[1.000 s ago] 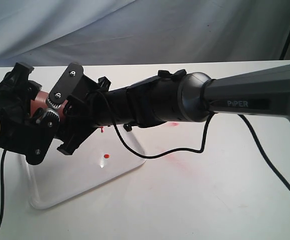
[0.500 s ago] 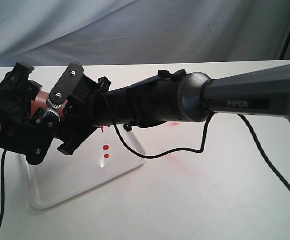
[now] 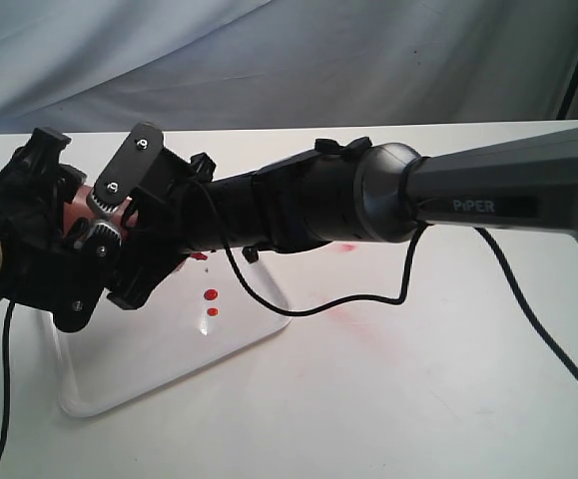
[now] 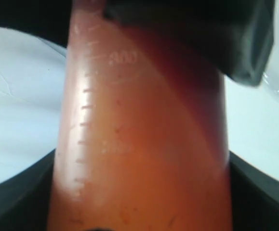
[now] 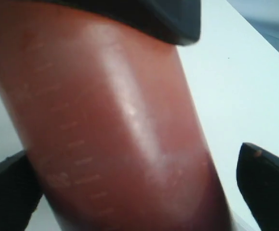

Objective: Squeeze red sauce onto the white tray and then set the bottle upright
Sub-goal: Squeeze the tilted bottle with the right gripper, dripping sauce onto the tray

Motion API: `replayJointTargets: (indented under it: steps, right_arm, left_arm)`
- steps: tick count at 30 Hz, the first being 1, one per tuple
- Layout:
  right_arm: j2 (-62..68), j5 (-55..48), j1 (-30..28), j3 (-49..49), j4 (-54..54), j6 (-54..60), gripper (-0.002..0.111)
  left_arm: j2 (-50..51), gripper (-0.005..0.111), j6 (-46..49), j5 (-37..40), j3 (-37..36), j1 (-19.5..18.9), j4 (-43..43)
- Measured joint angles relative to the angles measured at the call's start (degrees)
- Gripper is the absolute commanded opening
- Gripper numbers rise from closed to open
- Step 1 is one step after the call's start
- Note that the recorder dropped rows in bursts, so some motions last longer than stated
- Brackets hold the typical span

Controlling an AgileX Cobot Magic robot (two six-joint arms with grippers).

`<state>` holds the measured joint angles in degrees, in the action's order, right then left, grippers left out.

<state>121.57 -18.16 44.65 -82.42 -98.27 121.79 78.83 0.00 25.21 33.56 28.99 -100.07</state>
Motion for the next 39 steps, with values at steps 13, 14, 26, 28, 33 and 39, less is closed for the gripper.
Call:
replayJointTargets:
  steps: [13, 14, 26, 28, 33, 39]
  right_arm:
    - [0.0, 0.83, 0.48, 0.0, 0.04, -1.17, 0.104]
    - [0.0, 1.25, 0.47, 0.0, 0.18, -1.4, 0.104]
    - [0.0, 3.17, 0.47, 0.0, 1.15, -6.11, 0.104]
    - [-0.1, 3.27, 0.47, 0.0, 1.15, -6.37, 0.104]
    - [-0.11, 3.27, 0.47, 0.0, 1.15, -6.5, 0.104]
    - [-0.11, 2.79, 0.47, 0.0, 1.26, -6.71, 0.105]
  left_arm:
    - [0.0, 0.0, 0.0, -0.51, 0.0, 0.0, 0.1]
    - [0.0, 0.0, 0.0, -0.51, 0.0, 0.0, 0.22]
    - [0.0, 0.0, 0.0, -0.51, 0.0, 0.0, 0.22]
    - [0.0, 0.0, 0.0, -0.51, 0.0, 0.0, 0.22]
    - [0.0, 0.0, 0.0, -0.51, 0.0, 0.0, 0.22]
    - [0.0, 0.0, 0.0, -0.51, 0.0, 0.0, 0.22]
